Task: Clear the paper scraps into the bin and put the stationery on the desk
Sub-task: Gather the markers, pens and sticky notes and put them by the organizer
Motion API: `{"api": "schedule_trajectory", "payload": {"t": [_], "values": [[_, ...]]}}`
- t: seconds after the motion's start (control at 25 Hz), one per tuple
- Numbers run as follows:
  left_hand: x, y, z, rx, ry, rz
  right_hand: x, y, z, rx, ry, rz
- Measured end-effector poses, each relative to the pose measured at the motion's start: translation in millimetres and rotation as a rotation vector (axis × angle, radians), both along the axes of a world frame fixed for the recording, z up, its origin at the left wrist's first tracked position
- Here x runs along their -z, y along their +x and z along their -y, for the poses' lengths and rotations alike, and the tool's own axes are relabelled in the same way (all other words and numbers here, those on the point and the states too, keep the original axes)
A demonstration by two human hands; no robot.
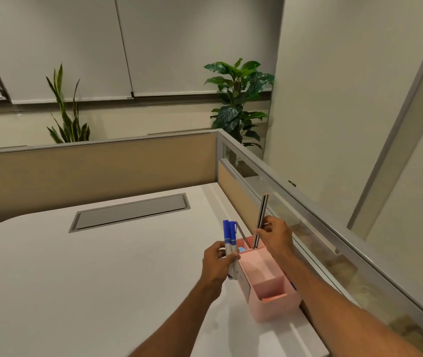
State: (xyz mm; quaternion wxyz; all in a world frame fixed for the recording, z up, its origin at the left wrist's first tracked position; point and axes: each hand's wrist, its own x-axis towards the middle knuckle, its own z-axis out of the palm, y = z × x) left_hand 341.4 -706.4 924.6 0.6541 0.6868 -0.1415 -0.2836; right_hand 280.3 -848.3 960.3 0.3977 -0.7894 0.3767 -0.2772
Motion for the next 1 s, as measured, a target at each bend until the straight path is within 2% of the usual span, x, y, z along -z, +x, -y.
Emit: {"api": "schedule_trajectory", "payload": {"t": [0.24,0.52,0.72,0.88,1.0], "values": [[16.9,16.4,12.2,0.014,0.034,-0.02,16.7,33.6,34.1,-0.038,-0.051,-0.069],[36.3,20.0,14.8,0.051,0.041,-0.065,49.4,49.7,43.0,-0.137,-0.045,-0.374],[41.3,21.3,11.6,0.05,0.043,-0.08,57.8,54.9,43.3,-0.173,-0.075,-0.478],[39.9,17.5,12.1,0.072,0.057,-0.09,44.0,51.5,40.2,-0.126,-0.046,-0.455],[36.5,11.4,10.8,0.123,0.055,-0.082,21.6,41.8,35.8,-0.136,-0.055,-0.317]]}}
